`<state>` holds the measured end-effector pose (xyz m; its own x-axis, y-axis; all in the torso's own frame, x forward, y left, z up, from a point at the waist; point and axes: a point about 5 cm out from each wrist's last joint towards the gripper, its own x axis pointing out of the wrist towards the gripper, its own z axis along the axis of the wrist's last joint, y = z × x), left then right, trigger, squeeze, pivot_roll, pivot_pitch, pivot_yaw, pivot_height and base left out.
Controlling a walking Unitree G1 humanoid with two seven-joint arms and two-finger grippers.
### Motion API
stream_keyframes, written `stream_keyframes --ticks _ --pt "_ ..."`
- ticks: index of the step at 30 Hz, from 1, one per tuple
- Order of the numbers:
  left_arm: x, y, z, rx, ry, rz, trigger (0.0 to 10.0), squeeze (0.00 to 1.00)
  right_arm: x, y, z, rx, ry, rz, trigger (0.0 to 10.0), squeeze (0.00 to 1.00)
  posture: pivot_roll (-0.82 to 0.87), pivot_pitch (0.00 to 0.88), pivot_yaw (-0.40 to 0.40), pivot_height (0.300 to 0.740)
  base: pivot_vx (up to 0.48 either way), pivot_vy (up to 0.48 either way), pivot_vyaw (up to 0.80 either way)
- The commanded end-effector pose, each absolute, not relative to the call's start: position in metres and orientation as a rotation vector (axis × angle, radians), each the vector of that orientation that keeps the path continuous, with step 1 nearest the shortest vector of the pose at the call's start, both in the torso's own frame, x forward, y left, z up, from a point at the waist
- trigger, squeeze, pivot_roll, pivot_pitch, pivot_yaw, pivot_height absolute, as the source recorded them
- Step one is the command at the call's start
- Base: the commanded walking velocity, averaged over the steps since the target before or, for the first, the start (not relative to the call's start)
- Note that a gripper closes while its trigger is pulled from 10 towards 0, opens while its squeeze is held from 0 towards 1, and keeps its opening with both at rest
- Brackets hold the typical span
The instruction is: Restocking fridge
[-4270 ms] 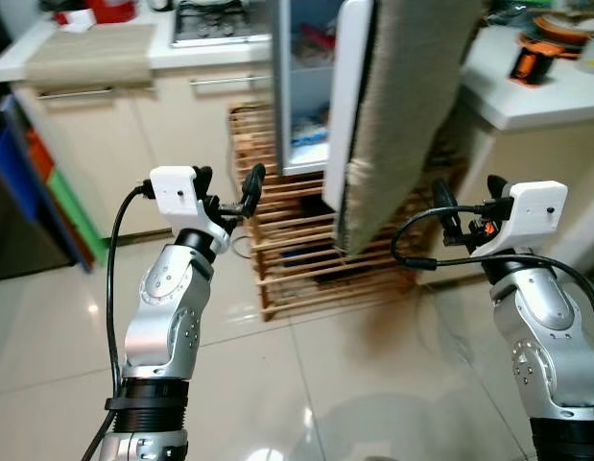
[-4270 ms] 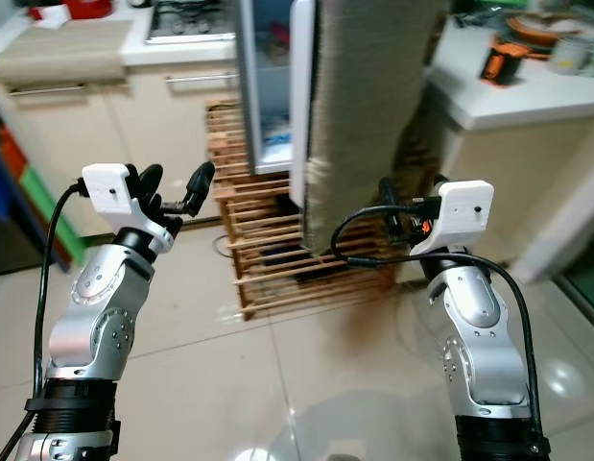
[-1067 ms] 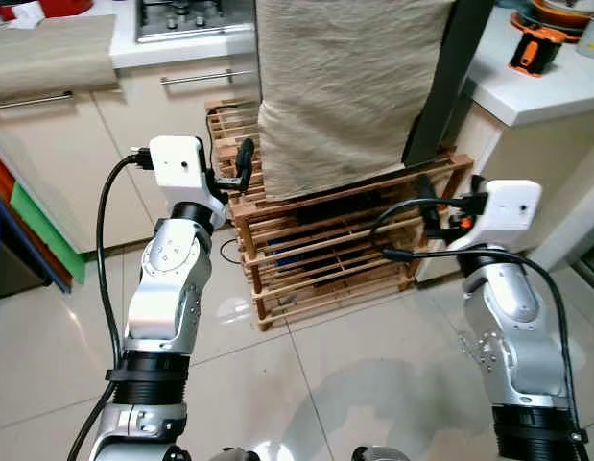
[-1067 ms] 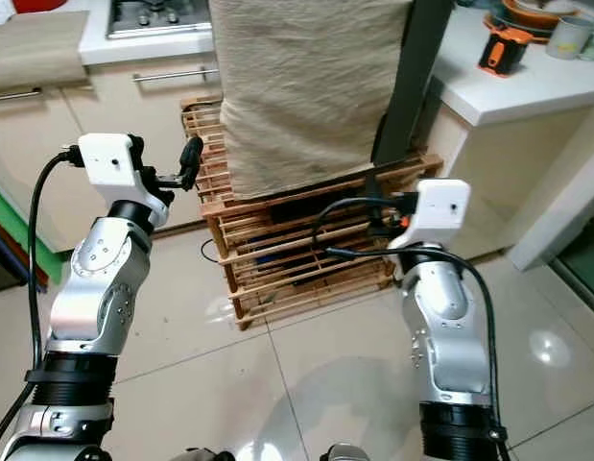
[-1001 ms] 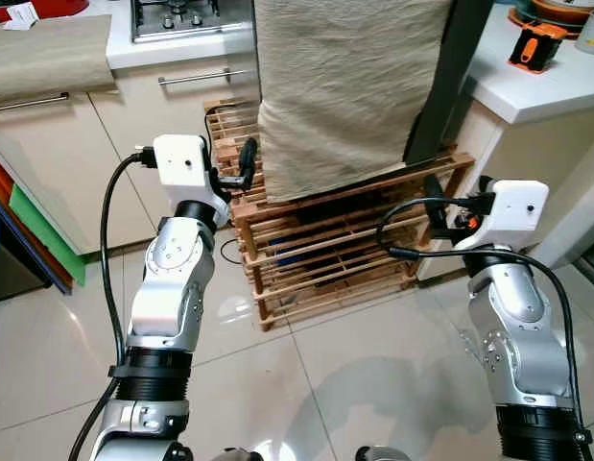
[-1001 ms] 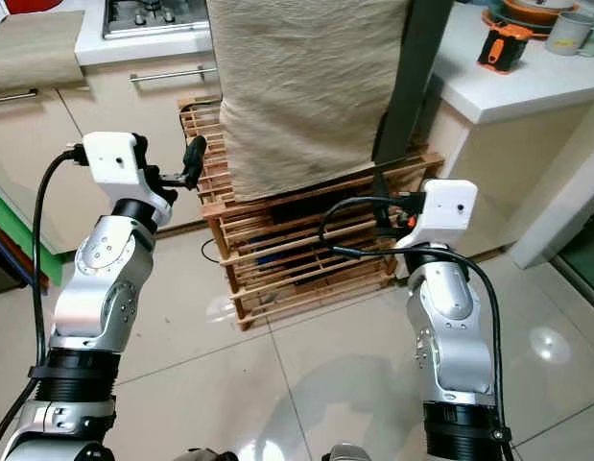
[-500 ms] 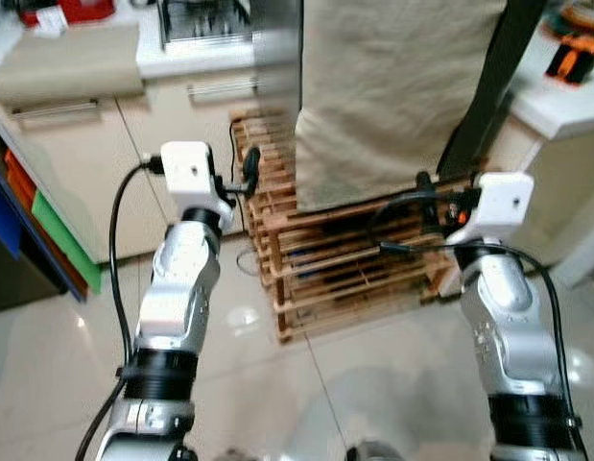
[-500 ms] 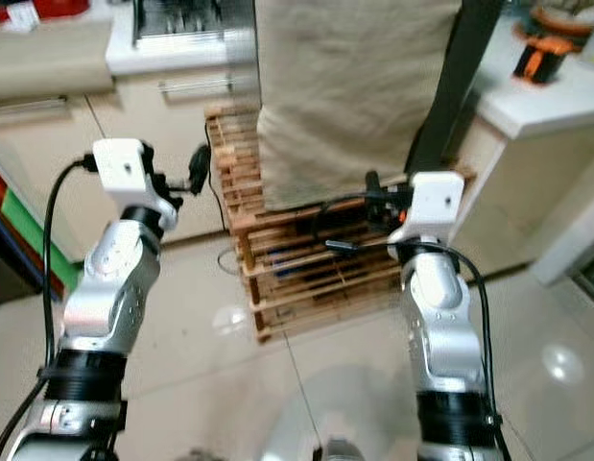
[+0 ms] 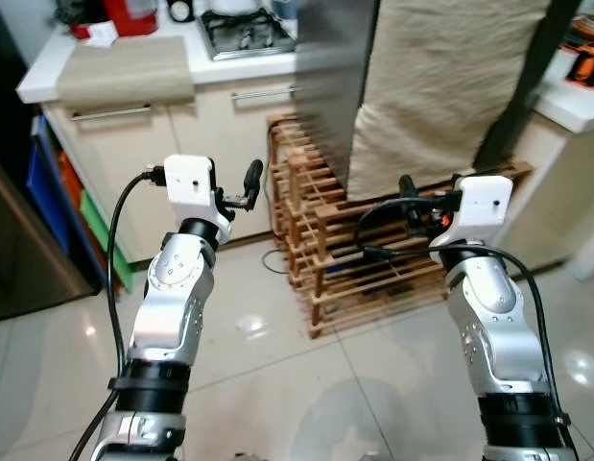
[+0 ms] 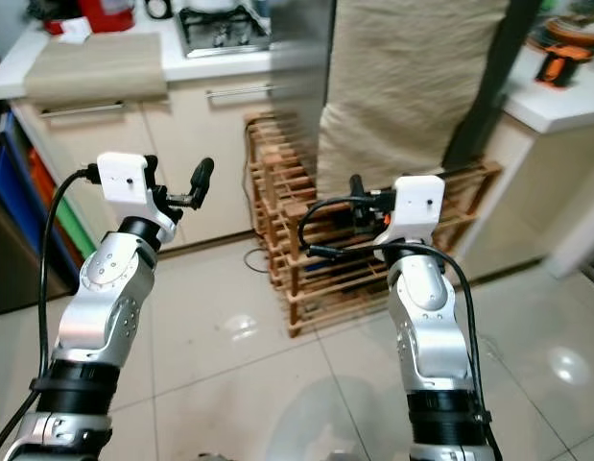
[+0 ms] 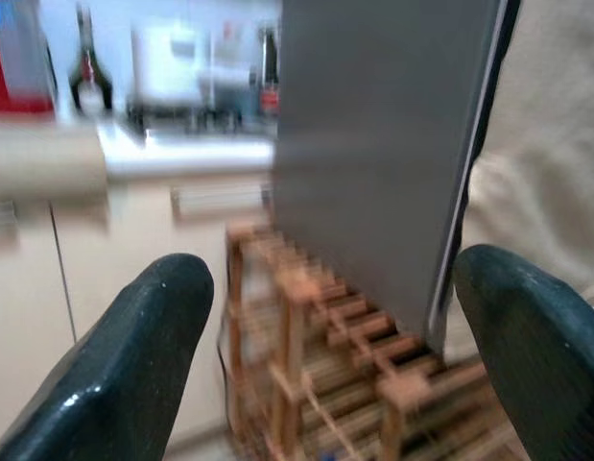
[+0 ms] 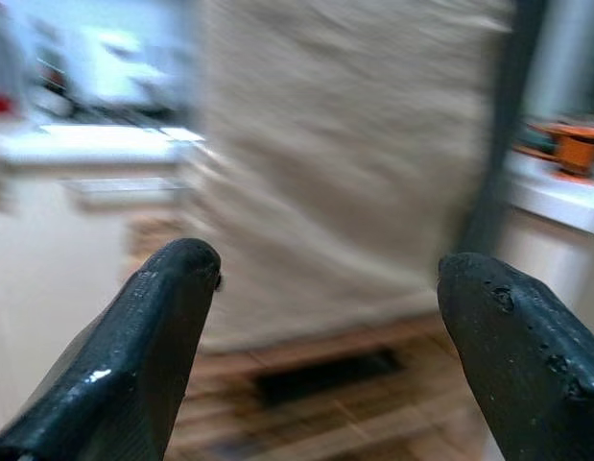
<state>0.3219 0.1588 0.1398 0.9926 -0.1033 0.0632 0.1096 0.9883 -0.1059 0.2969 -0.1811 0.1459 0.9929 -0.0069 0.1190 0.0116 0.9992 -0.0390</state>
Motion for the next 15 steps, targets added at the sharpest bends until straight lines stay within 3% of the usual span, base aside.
stream_keyframes --ticks 1,10,15 --pt "0.319 0.168 0.125 -0.140 -0.004 -0.080 10.0 0.00 0.294 -0.191 0.136 -0.033 -0.090 -0.070 10.0 0.00 -0.14 0.019 0.038 0.740 0.000 0.000 -0.54" --pt "0.307 0.190 0.113 -0.031 -0.016 -0.039 10.0 0.00 0.272 -0.212 0.104 0.015 -0.002 -0.198 10.0 0.00 -0.14 0.021 0.034 0.740 0.000 0.000 -0.54" --pt "0.305 0.180 0.115 0.009 -0.041 -0.092 10.0 0.00 0.262 -0.218 0.094 0.005 0.020 -0.213 10.0 0.06 -0.15 0.021 0.035 0.740 0.000 0.000 -0.56"
